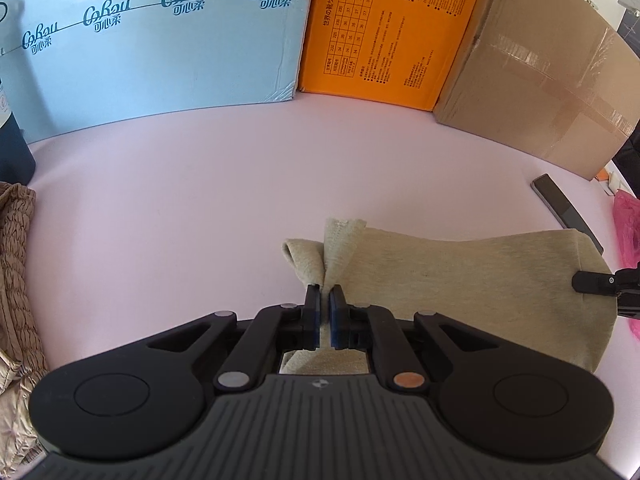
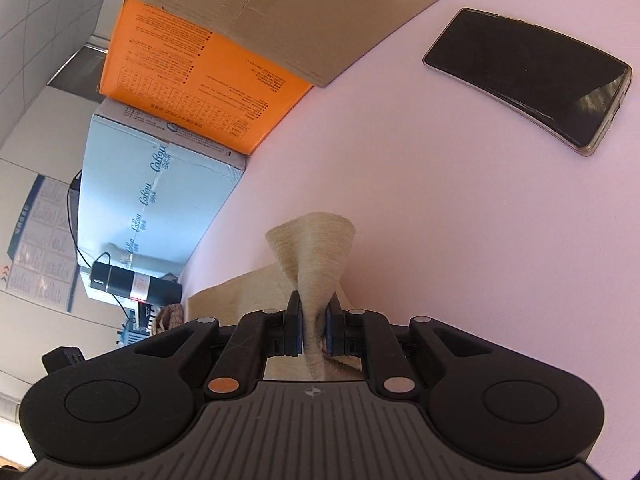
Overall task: Fold clothes
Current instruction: 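Lift the folded top and carry it over the quilted beige garment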
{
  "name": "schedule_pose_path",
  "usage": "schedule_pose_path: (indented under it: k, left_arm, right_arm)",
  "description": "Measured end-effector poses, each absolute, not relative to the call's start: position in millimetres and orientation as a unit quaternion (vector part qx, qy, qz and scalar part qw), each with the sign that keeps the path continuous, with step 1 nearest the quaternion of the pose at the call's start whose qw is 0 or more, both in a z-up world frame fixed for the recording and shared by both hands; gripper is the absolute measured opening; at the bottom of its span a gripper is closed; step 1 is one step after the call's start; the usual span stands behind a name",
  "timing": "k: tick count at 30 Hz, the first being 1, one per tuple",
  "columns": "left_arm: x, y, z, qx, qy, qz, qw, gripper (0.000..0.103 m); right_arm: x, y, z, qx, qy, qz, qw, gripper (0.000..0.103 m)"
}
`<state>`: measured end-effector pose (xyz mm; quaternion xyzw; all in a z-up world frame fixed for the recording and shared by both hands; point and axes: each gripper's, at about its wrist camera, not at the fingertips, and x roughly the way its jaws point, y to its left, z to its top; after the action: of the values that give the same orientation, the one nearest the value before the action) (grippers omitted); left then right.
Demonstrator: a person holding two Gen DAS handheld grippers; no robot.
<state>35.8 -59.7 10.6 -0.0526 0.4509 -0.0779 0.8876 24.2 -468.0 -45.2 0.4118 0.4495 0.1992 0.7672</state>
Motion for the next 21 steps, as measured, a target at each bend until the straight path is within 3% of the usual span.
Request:
schedule_pose_path:
  k: [21]
  left_arm:
    - [-10.2, -24.6, 44.9, -0.092, 0.414, -0.036, 0.905, 0.004]
  right_arm:
    - [28.8, -412.4, 5.2, 0.397, 0.434, 0.274, 0.761, 0.01]
